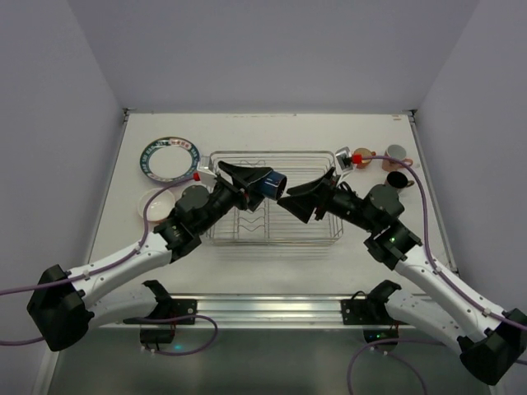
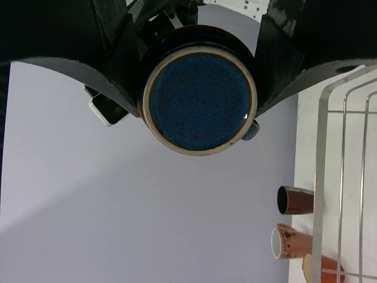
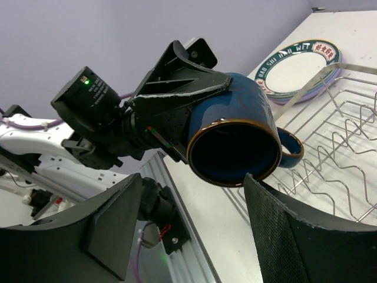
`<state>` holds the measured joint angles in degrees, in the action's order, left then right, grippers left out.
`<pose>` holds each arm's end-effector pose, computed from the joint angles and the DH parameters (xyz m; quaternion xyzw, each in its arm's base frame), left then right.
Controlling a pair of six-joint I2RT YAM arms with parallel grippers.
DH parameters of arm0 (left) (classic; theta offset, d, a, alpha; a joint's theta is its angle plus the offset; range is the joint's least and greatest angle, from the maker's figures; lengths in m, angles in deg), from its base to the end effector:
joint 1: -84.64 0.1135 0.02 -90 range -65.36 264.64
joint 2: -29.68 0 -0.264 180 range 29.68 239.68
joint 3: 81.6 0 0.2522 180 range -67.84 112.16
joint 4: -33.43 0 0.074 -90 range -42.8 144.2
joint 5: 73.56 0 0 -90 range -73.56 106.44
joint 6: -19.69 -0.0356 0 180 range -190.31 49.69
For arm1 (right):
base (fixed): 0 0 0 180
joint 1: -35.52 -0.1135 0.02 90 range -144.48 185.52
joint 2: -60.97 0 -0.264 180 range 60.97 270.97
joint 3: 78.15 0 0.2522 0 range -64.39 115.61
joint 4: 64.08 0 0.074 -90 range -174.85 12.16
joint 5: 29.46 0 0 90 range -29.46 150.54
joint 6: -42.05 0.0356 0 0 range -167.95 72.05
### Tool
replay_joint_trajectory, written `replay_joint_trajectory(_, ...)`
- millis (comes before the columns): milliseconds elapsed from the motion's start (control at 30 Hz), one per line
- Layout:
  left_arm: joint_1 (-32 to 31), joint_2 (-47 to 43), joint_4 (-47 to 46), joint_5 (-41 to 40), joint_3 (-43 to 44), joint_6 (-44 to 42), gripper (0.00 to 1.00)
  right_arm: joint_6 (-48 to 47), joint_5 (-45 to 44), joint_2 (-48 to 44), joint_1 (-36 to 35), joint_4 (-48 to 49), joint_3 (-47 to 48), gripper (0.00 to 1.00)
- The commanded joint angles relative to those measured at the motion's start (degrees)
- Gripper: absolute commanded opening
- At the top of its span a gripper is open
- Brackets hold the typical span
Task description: Unload the mixed dishes from the dish rack
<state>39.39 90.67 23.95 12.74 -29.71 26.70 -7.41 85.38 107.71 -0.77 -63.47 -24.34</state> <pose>0.1780 -0.1763 0.3052 -0.3281 0.6238 -0.6636 0.2509 0.1481 0.1273 0.3510 -0.1380 0.6483 0.5678 0.4881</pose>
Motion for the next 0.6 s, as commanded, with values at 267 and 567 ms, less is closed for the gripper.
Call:
replay_joint_trajectory(267,-0.54,0.00,-8.31,-0.87,-1.13,3.62,0.00,-6.69,-3.74,9.77,-4.13,5.84,7.05,0.57)
replay_joint_trajectory(567,-0.54,-1.05,-10.94,-0.60,-4.29,5.12,0.00,-8.28,-3.66,13.82,-4.84,11.29,7.41,0.01)
